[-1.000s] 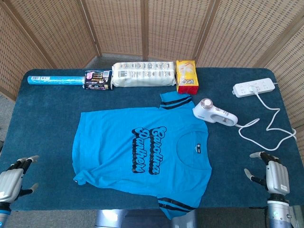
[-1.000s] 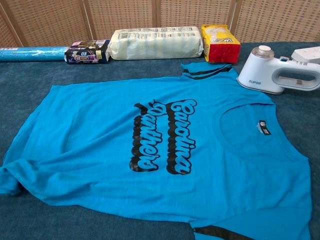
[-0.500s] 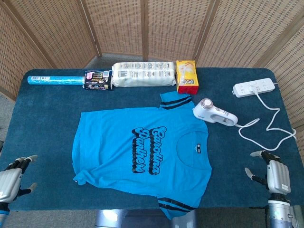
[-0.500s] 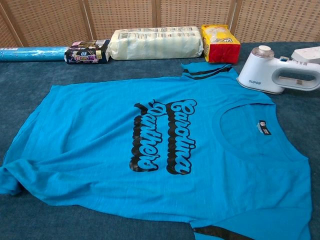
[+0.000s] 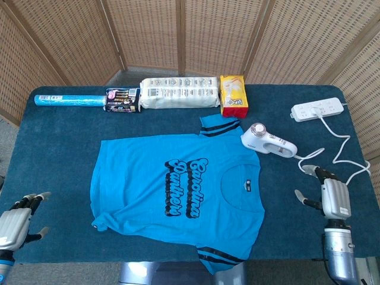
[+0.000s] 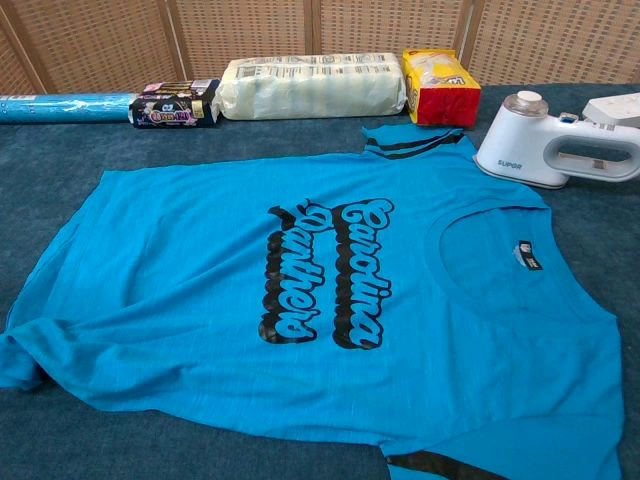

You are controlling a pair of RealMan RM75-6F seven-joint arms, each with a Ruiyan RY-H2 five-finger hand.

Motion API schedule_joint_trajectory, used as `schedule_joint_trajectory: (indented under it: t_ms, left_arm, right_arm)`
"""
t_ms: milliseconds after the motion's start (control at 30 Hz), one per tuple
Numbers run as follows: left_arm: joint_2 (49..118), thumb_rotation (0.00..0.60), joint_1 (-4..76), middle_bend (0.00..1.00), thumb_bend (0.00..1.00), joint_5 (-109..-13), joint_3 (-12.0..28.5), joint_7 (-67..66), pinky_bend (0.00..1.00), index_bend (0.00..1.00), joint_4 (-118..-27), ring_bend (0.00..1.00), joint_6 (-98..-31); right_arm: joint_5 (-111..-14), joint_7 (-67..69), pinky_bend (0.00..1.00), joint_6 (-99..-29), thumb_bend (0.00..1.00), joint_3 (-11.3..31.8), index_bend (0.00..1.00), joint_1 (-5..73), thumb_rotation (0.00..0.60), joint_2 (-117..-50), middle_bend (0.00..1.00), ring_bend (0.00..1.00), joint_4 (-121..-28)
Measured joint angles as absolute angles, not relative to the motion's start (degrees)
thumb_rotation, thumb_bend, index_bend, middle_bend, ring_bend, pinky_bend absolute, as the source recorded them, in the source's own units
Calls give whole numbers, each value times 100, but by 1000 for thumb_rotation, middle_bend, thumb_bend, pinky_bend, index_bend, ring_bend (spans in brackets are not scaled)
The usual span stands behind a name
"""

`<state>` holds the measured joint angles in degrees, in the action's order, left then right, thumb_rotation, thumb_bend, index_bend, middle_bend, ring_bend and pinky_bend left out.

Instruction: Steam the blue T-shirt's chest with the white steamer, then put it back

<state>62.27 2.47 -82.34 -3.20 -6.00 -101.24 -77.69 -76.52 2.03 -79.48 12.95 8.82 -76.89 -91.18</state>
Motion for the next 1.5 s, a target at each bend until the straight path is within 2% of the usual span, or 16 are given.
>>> schedule_joint_trajectory:
  t_ms: [200, 500, 733, 1033, 1200, 1267, 1333, 1400, 1500]
  left_arm:
    - [6265, 600, 419, 270, 221, -8306, -307, -681, 260, 158, -10145, 164, -7547]
    - [6475, 600, 1123, 270, 222, -8450, -223, -1085, 260, 158, -10229, 164, -6638]
    - [6906, 600, 1585, 270, 221, -8640, -284, -1460, 259, 157, -10265, 164, -6031]
    - [7165, 600, 1710, 270, 223, -8610, -478, -1652, 261, 175, -10157, 164, -5797]
    - [7308, 600, 1767, 279, 307, -8583, -488, -1631, 413, 302, -10046, 211, -5744]
    - [7401, 600, 1784, 290, 327, -8605, -461, -1636, 418, 319, -9954, 225, -5789]
    - [7485, 600, 1805, 331, 381, -8645, -441, -1707, 427, 371, -9858, 264, -5829]
    - [7579, 600, 1837, 408, 484, -8678, -423, -1860, 464, 445, -9798, 337, -5846]
    - [7755, 600, 1893, 468, 583, -8705, -394, -2086, 535, 491, -9713, 400, -5862]
  right_arm:
    - [-7468, 88, 353, -7759, 263, 1392, 297, 1077, 600, -7799, 384, 374, -9078]
    - [-7422, 92, 351, -7888, 263, 1354, 297, 1034, 600, -7765, 384, 374, -9129]
    - [-7481, 164, 350, -8006, 263, 1278, 297, 954, 600, -7659, 384, 374, -9222]
    - [-7497, 242, 350, -8095, 263, 1221, 297, 885, 600, -7604, 384, 374, -9291]
    - [-7479, 281, 350, -8097, 263, 1205, 297, 879, 600, -7630, 384, 374, -9277]
    - [-7469, 289, 350, -8083, 263, 1208, 297, 890, 600, -7638, 384, 374, -9275]
    - [-7470, 295, 350, -8070, 262, 1215, 297, 909, 600, -7647, 383, 374, -9275]
    - [-7470, 296, 351, -8049, 263, 1232, 297, 941, 600, -7659, 384, 375, -9278]
    - [-7443, 312, 352, -8005, 263, 1284, 297, 1001, 600, -7681, 384, 376, -9276]
